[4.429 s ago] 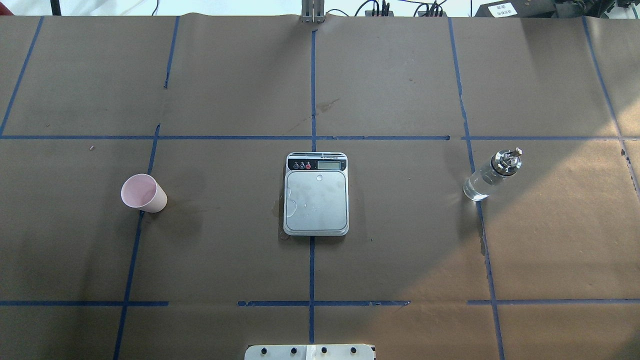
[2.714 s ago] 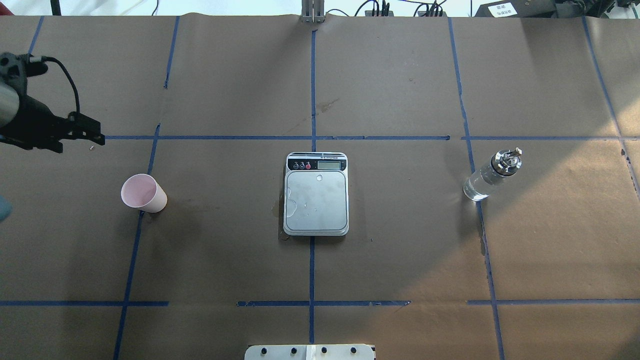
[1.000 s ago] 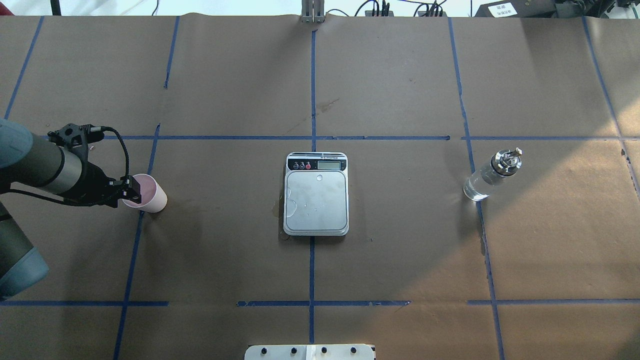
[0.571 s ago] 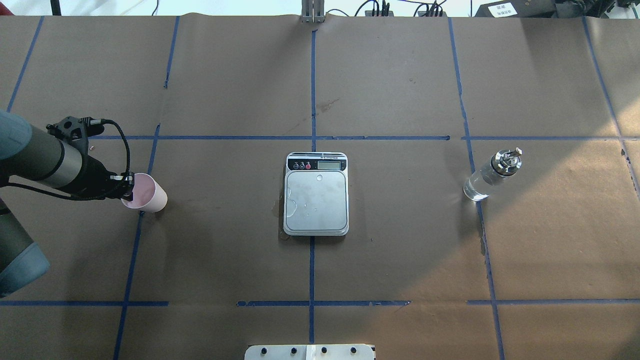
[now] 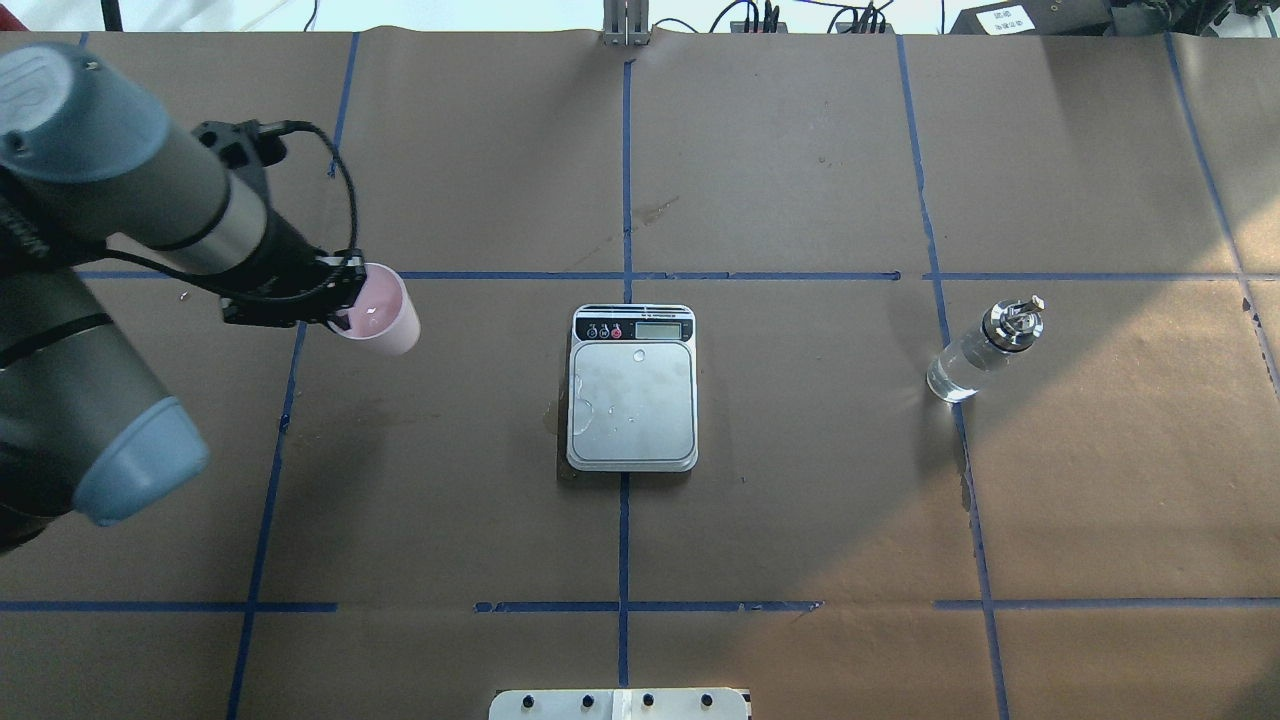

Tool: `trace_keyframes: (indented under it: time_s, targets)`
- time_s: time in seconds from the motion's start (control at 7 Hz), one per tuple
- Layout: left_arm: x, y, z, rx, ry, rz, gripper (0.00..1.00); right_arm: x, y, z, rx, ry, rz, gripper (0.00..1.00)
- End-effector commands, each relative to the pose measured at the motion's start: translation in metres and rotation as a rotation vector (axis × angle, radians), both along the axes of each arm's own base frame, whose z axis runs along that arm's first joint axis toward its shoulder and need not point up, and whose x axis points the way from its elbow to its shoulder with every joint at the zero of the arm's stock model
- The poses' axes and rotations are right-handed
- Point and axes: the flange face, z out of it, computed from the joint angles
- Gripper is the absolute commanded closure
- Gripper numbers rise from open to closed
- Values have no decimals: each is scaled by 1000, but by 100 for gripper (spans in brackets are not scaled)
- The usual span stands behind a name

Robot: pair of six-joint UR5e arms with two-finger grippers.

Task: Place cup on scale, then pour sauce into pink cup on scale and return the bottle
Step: 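Carry the pink cup with the left gripper onto the scale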

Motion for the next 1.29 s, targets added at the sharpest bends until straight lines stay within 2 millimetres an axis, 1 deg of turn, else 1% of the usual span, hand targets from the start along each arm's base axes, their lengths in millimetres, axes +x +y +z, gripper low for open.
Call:
trace_keyframes:
  time_s: [0.0,0.14,0.29,0.43,0.57,0.86,1.0,1.14]
  targets:
    - [107,10,-79,-141,18,-46,100,0,1,1,0,3,1,0]
    - [131,30,-94,-137,30,-39,100,-1,-2,0,1,6,0,0]
    - [151,21,-95,-140,27,-35,100,-1,-3,-1,3,5,-2,0]
    - [162,16,-87,-134,35,-34,100,-2,-3,-3,6,3,-2,0]
    - [168,14,-85,-135,29,-31,100,-2,-3,-3,5,0,-2,0]
    - [173,12,-76,-136,15,-25,100,-2,-3,-4,6,-5,-3,0]
    - [173,12,-72,-128,24,-22,62,-2,-3,-4,4,-5,-3,0]
    - [171,13,-74,-103,45,-15,1,-1,-3,-5,6,-5,-1,0]
